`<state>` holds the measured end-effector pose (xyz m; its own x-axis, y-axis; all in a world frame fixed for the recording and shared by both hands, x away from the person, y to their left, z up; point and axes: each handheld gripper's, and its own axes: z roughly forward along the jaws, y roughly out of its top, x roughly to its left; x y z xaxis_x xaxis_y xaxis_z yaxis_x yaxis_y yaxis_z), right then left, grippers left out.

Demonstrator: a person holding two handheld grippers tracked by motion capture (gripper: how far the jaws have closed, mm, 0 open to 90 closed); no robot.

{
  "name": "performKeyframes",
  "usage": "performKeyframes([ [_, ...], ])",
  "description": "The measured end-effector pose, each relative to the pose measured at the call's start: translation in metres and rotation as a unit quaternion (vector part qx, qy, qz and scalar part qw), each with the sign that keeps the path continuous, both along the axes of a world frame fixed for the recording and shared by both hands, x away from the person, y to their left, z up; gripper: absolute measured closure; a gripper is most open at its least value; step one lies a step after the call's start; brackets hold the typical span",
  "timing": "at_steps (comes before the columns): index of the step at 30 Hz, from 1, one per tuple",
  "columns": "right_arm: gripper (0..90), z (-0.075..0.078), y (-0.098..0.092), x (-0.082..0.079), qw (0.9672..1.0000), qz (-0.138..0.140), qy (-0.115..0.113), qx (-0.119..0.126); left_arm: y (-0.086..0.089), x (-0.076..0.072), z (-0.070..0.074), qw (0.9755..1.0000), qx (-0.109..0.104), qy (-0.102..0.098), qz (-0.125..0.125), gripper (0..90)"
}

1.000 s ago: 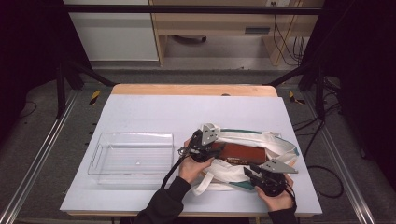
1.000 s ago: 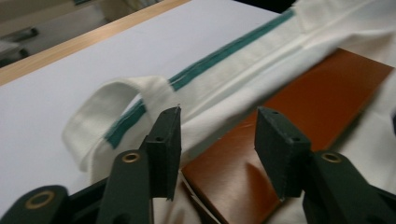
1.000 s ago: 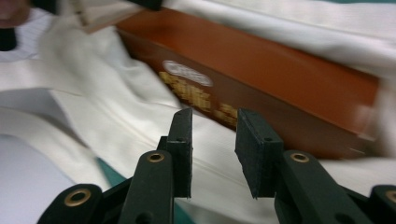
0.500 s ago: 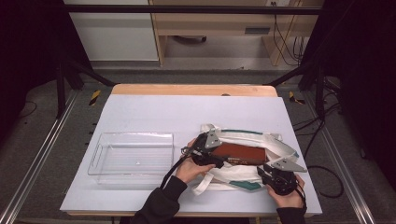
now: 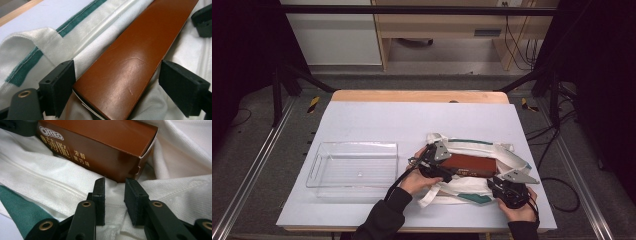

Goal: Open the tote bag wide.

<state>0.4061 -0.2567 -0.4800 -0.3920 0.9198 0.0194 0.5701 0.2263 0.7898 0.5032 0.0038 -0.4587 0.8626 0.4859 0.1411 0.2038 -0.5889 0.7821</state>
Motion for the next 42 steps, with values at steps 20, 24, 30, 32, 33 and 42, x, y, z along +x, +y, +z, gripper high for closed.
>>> performKeyframes([
  [20, 71.5, -0.003, -0.003, 0.001, 0.9998, 0.006, -0.010, 0.014, 0.007, -0.022, 0.010, 0.9994, 0.014, 0.030, -0.009, 30.1],
  [24, 68.0, -0.003, -0.003, 0.000, 0.9997, 0.010, -0.013, 0.015, 0.005, -0.019, 0.011, 0.9994, 0.014, 0.030, -0.006, 27.8],
  [30, 65.9, -0.002, -0.002, -0.001, 0.9997, 0.013, -0.015, 0.015, -0.001, -0.015, 0.013, 0.9995, -0.008, 0.023, -0.019, 25.8],
  [32, 65.9, -0.002, -0.002, -0.001, 0.9997, 0.014, -0.015, 0.016, -0.007, -0.012, 0.010, 0.9995, -0.002, 0.019, -0.024, 25.5],
  [33, 65.9, -0.002, -0.002, -0.001, 0.9997, 0.014, -0.014, 0.017, -0.010, -0.009, 0.008, 0.9994, 0.008, 0.020, -0.029, 25.1],
  [42, 66.0, -0.002, -0.001, -0.001, 0.9997, 0.014, -0.013, 0.015, -0.016, 0.000, 0.002, 0.9980, 0.025, 0.039, -0.042, 21.2],
])
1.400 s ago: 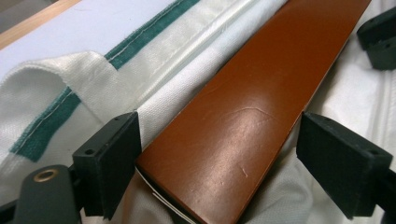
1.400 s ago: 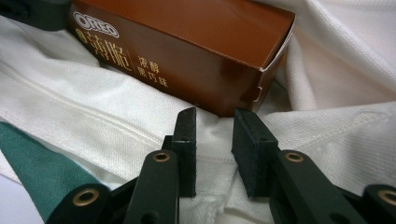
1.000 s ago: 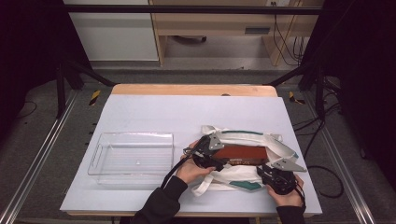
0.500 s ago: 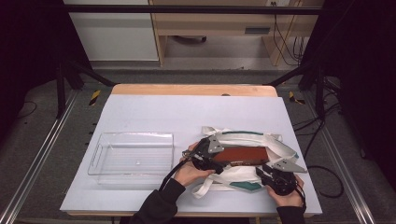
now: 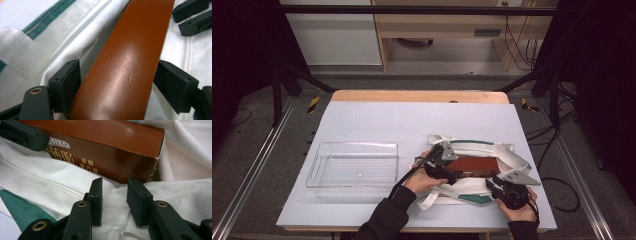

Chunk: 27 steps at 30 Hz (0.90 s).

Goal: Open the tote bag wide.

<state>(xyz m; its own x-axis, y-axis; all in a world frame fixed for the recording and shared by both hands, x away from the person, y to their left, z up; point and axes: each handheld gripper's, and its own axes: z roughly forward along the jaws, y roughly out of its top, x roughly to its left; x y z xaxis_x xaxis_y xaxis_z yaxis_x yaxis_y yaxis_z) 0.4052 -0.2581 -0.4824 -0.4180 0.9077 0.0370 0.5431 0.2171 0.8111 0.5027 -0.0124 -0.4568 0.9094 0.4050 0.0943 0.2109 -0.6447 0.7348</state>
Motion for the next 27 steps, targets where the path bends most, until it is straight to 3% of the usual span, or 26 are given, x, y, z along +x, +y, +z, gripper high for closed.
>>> performKeyframes([
  [6, 66.0, -0.001, 0.000, 0.000, 1.0000, -0.002, -0.003, -0.001, -0.003, 0.002, 0.003, 0.9996, 0.025, 0.008, -0.007, 24.4],
  [9, 66.1, -0.002, 0.000, 0.000, 1.0000, 0.000, -0.005, -0.001, -0.001, 0.004, 0.007, 0.9992, 0.028, 0.026, -0.009, 29.4],
  [11, 66.1, -0.002, 0.000, 0.000, 1.0000, 0.000, -0.006, -0.001, 0.000, 0.003, 0.009, 0.9988, 0.021, 0.042, -0.014, 30.7],
  [19, 65.6, -0.002, 0.000, 0.000, 1.0000, 0.004, -0.009, 0.000, 0.003, -0.009, 0.029, 0.9986, 0.015, 0.047, -0.018, 38.3],
  [22, 65.6, -0.002, 0.000, 0.000, 0.9999, 0.005, -0.010, 0.002, 0.005, -0.010, 0.035, 0.9981, 0.004, 0.060, -0.013, 39.4],
  [27, 65.6, -0.002, 0.000, 0.000, 0.9999, 0.005, -0.009, 0.002, 0.003, -0.019, 0.039, 0.9978, 0.006, 0.066, 0.001, 39.9],
])
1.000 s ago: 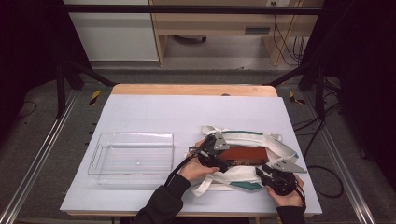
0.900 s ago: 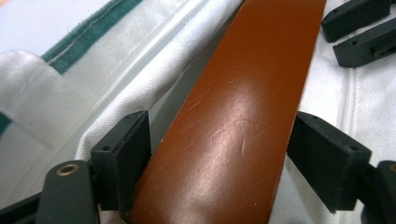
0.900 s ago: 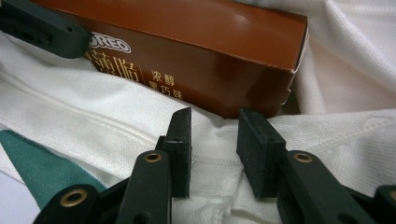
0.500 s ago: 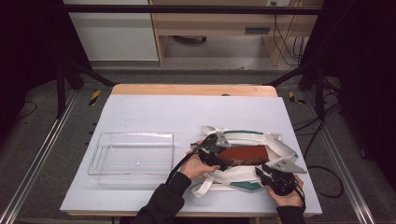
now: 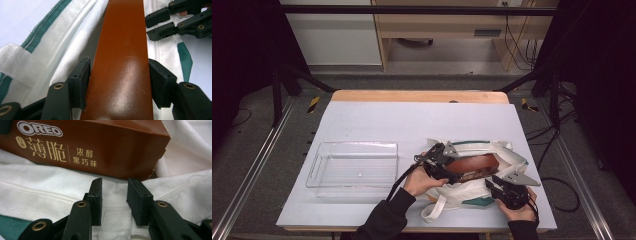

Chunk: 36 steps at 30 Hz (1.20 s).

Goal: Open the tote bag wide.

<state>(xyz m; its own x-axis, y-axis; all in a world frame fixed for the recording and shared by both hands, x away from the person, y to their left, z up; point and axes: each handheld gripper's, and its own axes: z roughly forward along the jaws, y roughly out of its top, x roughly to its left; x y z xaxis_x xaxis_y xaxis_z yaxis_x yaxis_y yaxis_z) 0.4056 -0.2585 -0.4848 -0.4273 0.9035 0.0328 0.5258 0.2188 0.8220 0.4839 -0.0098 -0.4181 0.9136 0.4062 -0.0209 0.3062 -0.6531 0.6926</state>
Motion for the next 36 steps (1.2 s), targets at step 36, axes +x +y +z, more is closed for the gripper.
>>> performKeyframes([
  [36, 59.2, 0.026, -0.011, -0.013, 0.9974, -0.021, -0.068, 0.004, -0.030, 0.010, -0.024, 0.9986, 0.016, -0.038, -0.032, 32.7],
])
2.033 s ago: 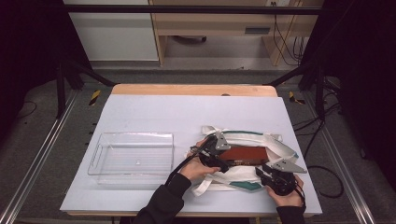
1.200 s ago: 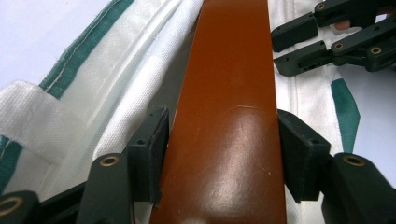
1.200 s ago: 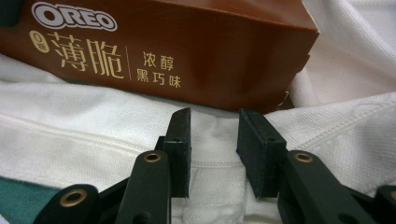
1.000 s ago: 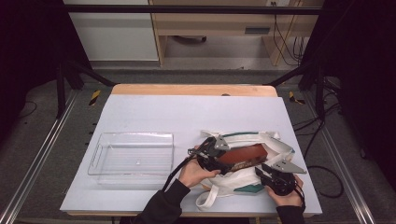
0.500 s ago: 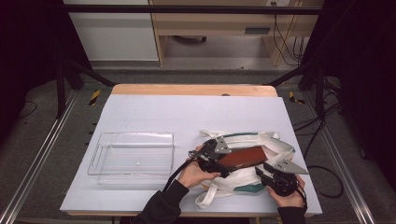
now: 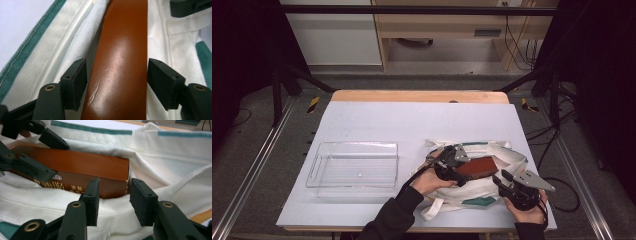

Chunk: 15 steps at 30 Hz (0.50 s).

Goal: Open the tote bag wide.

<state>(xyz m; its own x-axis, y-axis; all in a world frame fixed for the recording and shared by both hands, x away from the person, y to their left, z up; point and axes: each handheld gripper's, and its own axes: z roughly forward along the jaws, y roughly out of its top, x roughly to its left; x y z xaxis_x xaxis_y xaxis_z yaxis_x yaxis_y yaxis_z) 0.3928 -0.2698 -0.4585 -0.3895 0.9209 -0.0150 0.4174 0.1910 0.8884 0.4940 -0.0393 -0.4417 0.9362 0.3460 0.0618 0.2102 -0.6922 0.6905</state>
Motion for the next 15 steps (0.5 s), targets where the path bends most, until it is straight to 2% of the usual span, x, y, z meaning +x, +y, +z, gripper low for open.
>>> performKeyframes([
  [4, 51.1, 0.0026, 0.0027, -0.0006, 0.9999, 0.001, -0.013, 0.004, -0.0021, 0.0028, -0.0038, 0.9999, 0.007, 0.007, -0.001, 33.9],
  [8, 48.0, 0.0027, 0.0032, 0.0001, 0.9999, -0.001, -0.016, 0.004, -0.0047, 0.0048, -0.0073, 0.9998, 0.013, 0.016, -0.004, 35.2],
  [15, 45.6, 0.0033, 0.0019, -0.0004, 0.9998, -0.008, -0.016, 0.007, -0.0024, 0.0067, -0.0056, 0.9995, 0.005, 0.028, -0.015, 40.2],
])
